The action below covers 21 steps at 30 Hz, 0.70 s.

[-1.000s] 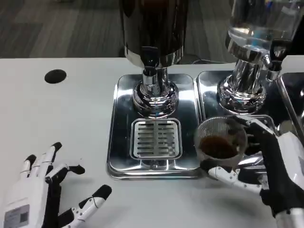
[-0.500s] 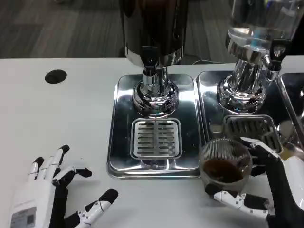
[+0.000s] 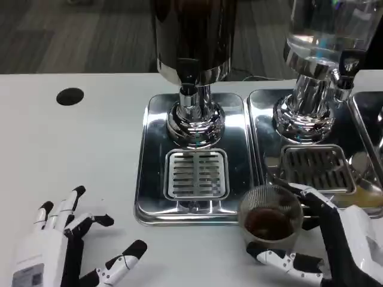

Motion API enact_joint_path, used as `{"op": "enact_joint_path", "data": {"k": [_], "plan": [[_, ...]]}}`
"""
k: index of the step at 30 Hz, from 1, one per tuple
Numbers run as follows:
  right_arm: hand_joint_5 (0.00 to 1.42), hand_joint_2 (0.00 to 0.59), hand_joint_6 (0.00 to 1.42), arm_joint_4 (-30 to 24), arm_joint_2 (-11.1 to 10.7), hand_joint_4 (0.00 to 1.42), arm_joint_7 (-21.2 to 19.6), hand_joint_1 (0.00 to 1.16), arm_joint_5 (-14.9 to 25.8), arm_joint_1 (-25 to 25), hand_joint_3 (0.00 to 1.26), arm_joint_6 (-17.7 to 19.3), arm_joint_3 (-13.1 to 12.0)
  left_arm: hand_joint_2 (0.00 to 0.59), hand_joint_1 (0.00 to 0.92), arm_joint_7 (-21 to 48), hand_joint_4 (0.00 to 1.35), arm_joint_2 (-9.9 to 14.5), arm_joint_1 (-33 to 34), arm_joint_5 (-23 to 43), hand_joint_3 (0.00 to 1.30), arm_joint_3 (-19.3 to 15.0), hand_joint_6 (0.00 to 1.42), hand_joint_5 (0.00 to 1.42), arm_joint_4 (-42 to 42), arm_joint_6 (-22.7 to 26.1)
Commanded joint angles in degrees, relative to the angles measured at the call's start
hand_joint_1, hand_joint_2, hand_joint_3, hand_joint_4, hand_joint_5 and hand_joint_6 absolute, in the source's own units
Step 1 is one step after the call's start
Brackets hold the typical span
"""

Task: Grasp the cup under the faucet to collect the drink, then remove the cup.

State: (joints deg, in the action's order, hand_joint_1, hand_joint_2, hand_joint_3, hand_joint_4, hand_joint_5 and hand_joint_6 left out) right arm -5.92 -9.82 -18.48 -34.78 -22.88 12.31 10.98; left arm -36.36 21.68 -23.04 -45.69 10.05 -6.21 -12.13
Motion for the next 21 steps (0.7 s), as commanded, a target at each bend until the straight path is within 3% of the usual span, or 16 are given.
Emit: {"op": "enact_joint_path", "data": {"k": [1, 21], "plan": [[0.52, 0.204, 0.53, 0.54, 0.03, 0.64, -2.03, 0.85, -0.95, 1.50, 0.58, 2.36, 0.60, 0.109, 0.000, -0.30, 0.00, 0.52, -0.29, -0.19, 0.53, -0.37, 0.05, 0.13, -0.21, -0.01], [0.28, 0.187, 0.37, 2.16, -2.07, 0.29, 0.23, 0.76, 1.97, 2.42, 0.25, 4.12, 0.76, 0.106, 0.000, 0.18, 0.00, 0.39, 0.45, 0.19, 0.53, -0.32, 0.05, 0.13, -0.51, -0.09]]}}
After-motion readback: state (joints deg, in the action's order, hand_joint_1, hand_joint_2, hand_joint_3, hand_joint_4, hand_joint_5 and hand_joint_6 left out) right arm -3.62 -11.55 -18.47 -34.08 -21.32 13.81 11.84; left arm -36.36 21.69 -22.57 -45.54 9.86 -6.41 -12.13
